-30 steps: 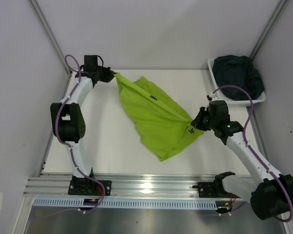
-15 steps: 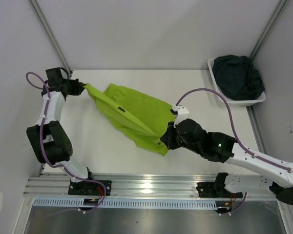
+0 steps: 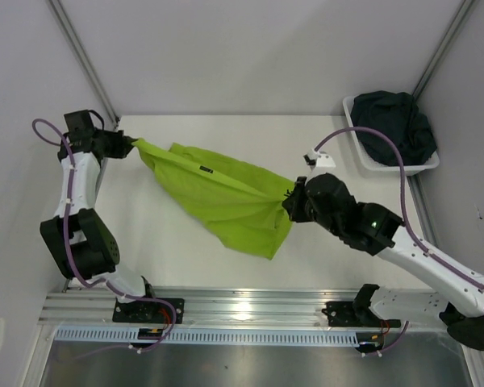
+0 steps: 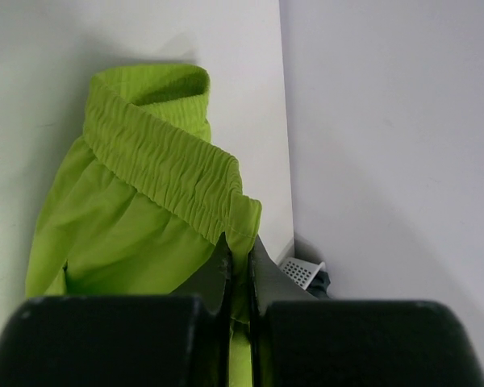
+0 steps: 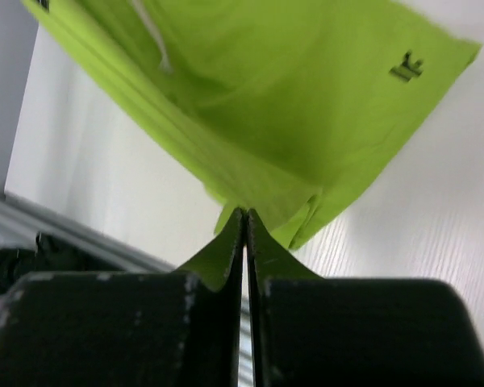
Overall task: Fold and stack the shorts
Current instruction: Fold the shorts
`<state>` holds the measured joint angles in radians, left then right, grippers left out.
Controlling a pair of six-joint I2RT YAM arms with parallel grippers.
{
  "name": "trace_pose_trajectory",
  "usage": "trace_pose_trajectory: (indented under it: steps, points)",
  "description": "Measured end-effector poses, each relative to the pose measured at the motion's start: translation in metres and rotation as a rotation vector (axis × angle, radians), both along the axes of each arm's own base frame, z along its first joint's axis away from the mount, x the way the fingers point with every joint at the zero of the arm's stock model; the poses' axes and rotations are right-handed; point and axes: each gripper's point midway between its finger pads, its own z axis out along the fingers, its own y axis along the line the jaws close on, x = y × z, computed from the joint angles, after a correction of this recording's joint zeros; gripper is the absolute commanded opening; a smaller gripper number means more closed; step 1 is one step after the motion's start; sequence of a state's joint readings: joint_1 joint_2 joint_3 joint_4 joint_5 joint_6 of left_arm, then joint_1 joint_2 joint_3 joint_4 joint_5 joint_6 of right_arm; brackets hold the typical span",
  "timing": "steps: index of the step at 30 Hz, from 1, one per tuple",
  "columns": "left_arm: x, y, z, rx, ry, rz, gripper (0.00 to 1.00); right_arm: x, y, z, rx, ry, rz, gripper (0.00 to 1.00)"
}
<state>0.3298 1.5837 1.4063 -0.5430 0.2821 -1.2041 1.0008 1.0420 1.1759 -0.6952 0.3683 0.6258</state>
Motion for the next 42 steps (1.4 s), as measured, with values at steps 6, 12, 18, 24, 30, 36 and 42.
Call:
trace_pose_trajectory:
  steps: [6, 12, 18, 24, 30, 36, 42]
  points:
    - [0.026, -0.01, 0.006, -0.013, -0.033, -0.031, 0.0, 0.04, -0.039, -0.004, -0.015, 0.021, -0.106, 0.0]
    - [0.046, -0.013, -0.004, -0.025, -0.035, -0.013, 0.0, 0.068, -0.068, -0.015, -0.03, 0.057, -0.168, 0.0]
    - [0.071, -0.032, -0.002, -0.035, -0.065, -0.049, 0.0, 0.081, -0.065, -0.041, -0.036, 0.113, -0.115, 0.26]
    - [0.075, -0.035, -0.008, -0.034, -0.057, -0.053, 0.0, 0.086, -0.037, -0.084, -0.056, 0.166, 0.049, 0.5]
    - [0.075, -0.033, -0.008, -0.028, -0.058, -0.048, 0.0, 0.109, -0.007, -0.117, -0.055, 0.2, 0.177, 0.52]
    - [0.077, -0.032, -0.006, -0.023, -0.069, -0.048, 0.0, 0.153, 0.009, -0.146, 0.04, 0.254, 0.202, 0.5]
    - [0.079, -0.032, -0.005, -0.019, -0.084, -0.049, 0.0, 0.178, 0.019, -0.188, 0.128, 0.339, 0.17, 0.5]
